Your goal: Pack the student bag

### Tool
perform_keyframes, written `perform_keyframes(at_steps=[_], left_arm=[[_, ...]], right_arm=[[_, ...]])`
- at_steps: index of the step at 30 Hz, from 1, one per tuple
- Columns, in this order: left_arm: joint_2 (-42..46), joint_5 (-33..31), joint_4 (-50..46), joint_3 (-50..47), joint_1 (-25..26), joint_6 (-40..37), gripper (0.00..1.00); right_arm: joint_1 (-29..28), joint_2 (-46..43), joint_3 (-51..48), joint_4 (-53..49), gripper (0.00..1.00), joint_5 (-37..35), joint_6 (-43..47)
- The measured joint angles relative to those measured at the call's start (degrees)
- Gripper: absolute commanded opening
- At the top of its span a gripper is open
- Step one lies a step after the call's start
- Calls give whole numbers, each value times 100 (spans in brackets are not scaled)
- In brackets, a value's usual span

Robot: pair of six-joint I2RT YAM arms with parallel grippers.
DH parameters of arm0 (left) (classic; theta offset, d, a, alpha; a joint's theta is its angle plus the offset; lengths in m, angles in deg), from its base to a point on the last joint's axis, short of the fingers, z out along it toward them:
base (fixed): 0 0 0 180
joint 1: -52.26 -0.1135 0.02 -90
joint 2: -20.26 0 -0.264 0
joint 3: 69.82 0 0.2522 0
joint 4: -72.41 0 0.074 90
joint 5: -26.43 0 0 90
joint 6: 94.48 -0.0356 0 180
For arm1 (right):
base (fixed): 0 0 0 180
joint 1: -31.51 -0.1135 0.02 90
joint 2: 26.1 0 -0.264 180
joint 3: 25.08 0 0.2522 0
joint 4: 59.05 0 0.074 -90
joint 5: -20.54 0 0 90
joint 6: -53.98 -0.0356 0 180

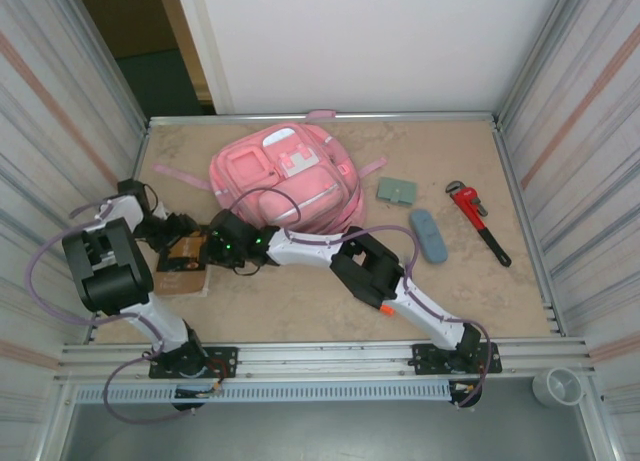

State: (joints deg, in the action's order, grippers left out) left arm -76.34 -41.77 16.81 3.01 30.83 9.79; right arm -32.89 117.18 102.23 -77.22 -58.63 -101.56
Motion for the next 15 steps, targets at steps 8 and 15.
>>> perform_keyframes(at_steps=[8, 15], left_arm=[[389, 404, 59, -313, 131, 133, 63], [785, 212, 96, -413, 131, 243, 69]], right_arm=[[83, 149, 442, -267, 19, -256, 170], [94, 319, 654, -557, 21, -505, 334]])
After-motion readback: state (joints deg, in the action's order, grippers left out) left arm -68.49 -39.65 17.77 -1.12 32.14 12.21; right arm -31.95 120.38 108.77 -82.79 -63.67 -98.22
